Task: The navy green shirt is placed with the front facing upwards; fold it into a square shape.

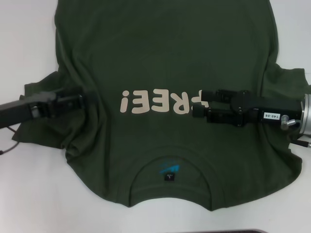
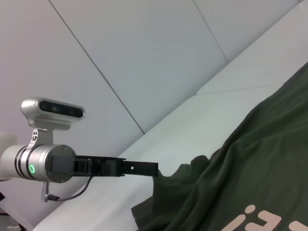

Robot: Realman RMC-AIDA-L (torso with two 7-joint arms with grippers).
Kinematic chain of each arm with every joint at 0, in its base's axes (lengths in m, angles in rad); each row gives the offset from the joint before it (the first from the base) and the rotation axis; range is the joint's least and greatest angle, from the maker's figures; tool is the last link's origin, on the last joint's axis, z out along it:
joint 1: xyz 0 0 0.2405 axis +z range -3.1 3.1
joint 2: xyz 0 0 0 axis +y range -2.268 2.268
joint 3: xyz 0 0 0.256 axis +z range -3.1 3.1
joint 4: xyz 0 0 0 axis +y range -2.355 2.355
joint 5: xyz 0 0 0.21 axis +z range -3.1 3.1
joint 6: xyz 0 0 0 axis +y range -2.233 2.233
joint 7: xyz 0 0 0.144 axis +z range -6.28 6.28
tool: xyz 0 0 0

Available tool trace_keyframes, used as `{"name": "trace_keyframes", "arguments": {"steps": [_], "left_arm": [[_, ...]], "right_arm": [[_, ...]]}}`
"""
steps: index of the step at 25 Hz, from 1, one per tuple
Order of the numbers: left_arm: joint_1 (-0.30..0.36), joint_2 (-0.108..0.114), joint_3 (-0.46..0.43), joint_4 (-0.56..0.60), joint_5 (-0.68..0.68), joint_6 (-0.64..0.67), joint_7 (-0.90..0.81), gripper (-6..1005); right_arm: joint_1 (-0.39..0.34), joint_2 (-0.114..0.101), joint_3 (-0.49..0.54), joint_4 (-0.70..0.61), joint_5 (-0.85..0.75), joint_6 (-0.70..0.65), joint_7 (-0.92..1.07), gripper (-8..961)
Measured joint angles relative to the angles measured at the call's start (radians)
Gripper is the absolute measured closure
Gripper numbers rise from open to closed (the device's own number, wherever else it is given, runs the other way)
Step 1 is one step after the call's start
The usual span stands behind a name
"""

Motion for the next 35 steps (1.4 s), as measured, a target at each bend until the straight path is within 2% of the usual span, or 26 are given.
{"name": "trace_keyframes", "arguments": {"steps": [3, 9, 13, 35], "left_arm": [[0.016, -0.001, -0.029, 0.036, 0.014, -0.007, -0.022, 160], [0.022, 0.013, -0.155, 0.050, 0.111, -0.034, -0.031, 165], [0.029, 0.016, -0.186, 0.064, 0.141, -0.070, -0.032, 168], [0.041, 0.016, -0.210, 0.086, 0.184, -0.226, -0.040, 187]], "right_arm": [[0.001, 0.000, 0.002, 0.000, 0.001, -0.002, 0.005, 130], [0.001, 0.000, 0.006, 0.000, 0.002, -0.003, 0.006, 130], [0.002, 0.000, 0.009, 0.000, 0.002, -0.003, 0.007, 130], [0.009, -0.002, 0.022, -0.006, 0.002, -0.003, 0.024, 131]]}}
